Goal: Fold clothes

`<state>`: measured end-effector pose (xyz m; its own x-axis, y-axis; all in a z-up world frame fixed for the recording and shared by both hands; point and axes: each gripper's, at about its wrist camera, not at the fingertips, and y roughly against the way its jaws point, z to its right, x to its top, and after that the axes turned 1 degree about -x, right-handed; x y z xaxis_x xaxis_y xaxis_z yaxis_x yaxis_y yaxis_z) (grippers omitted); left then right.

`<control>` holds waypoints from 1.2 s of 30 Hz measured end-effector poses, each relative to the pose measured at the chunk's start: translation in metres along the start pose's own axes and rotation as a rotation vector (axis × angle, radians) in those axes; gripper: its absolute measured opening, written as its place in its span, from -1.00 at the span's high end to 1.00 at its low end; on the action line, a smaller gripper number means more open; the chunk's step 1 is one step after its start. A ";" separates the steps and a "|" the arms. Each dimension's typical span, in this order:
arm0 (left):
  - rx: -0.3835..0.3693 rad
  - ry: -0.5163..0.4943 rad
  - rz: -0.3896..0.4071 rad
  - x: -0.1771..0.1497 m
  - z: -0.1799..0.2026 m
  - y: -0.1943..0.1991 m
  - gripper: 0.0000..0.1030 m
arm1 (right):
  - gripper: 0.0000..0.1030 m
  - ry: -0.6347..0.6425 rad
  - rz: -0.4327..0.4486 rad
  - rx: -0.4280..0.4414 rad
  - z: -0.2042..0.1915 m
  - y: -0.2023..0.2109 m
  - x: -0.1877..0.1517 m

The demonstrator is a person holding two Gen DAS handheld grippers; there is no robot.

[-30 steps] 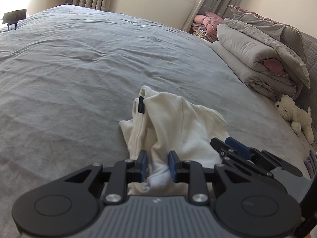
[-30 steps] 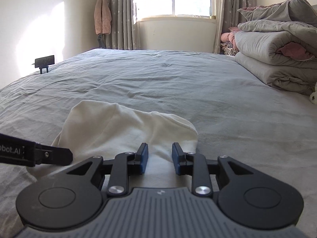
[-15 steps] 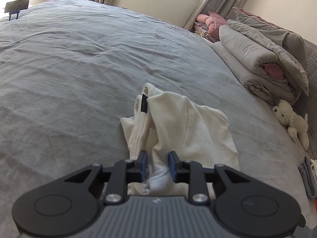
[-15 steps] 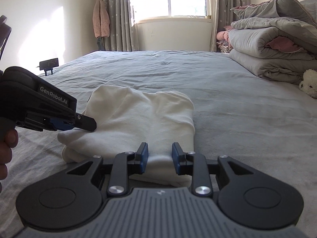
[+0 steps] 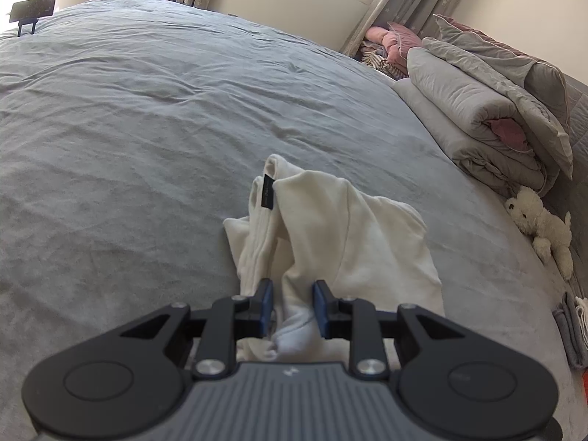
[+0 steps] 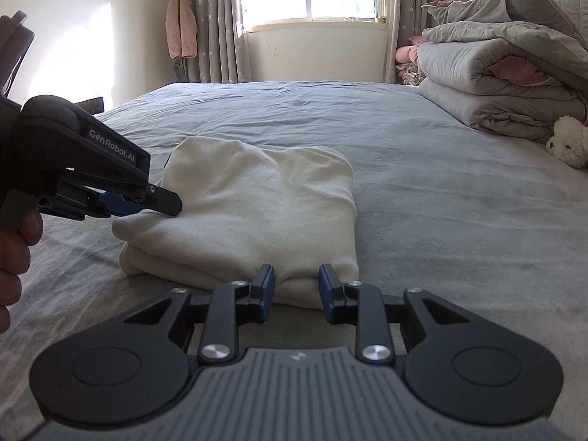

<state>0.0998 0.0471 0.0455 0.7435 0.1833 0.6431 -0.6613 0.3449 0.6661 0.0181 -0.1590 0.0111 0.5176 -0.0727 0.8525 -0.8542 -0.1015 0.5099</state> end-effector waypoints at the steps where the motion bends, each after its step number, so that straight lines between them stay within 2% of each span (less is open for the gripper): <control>1: 0.000 0.000 0.000 0.000 0.000 0.000 0.49 | 0.44 -0.030 -0.002 0.008 0.004 0.001 0.001; 4: 0.003 -0.004 0.003 -0.001 0.001 0.000 0.49 | 0.42 -0.121 -0.009 0.033 0.017 0.003 0.006; 6: 0.002 -0.004 0.004 -0.001 0.001 0.000 0.49 | 0.26 -0.181 -0.013 0.050 0.026 0.005 0.008; 7: -0.001 0.000 0.002 0.000 0.000 0.000 0.49 | 0.01 -0.211 -0.015 0.058 0.030 0.006 0.010; 8: -0.005 0.009 -0.001 0.001 -0.002 0.000 0.49 | -0.36 -0.241 -0.018 0.067 0.034 0.006 0.011; 10: -0.014 0.028 -0.006 0.002 -0.004 -0.001 0.49 | -0.49 -0.302 -0.022 0.083 0.043 0.008 0.014; 15: -0.012 0.026 -0.005 0.001 -0.003 -0.001 0.49 | -0.50 -0.451 -0.045 0.150 0.062 0.000 0.012; 19: -0.018 0.033 -0.010 0.002 -0.005 -0.001 0.49 | -0.60 -0.569 -0.070 0.218 0.077 -0.013 0.006; 20: -0.019 0.036 -0.011 0.002 -0.005 -0.001 0.49 | -0.66 -0.564 -0.072 0.223 0.074 -0.015 0.006; 24: -0.031 0.040 -0.025 0.005 -0.009 -0.002 0.49 | -0.67 -0.503 -0.071 0.213 0.056 -0.022 0.011; 29: -0.071 0.095 -0.049 0.009 -0.020 -0.005 0.49 | -0.66 -0.509 -0.042 0.189 0.040 -0.027 0.009; 32: -0.064 0.079 -0.046 0.007 -0.018 -0.005 0.49 | -0.51 -0.566 -0.016 0.185 0.046 -0.024 0.005; 34: -0.061 0.065 -0.045 0.006 -0.016 -0.005 0.49 | -0.42 -0.633 -0.008 0.216 0.058 -0.024 0.001; 36: -0.069 0.072 -0.050 0.007 -0.019 -0.005 0.49 | -0.36 -0.642 -0.015 0.239 0.063 -0.024 0.001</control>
<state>0.1105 0.0639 0.0394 0.7822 0.2295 0.5793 -0.6168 0.4173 0.6675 0.0423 -0.2190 -0.0081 0.5187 -0.6360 0.5713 -0.8507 -0.3174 0.4190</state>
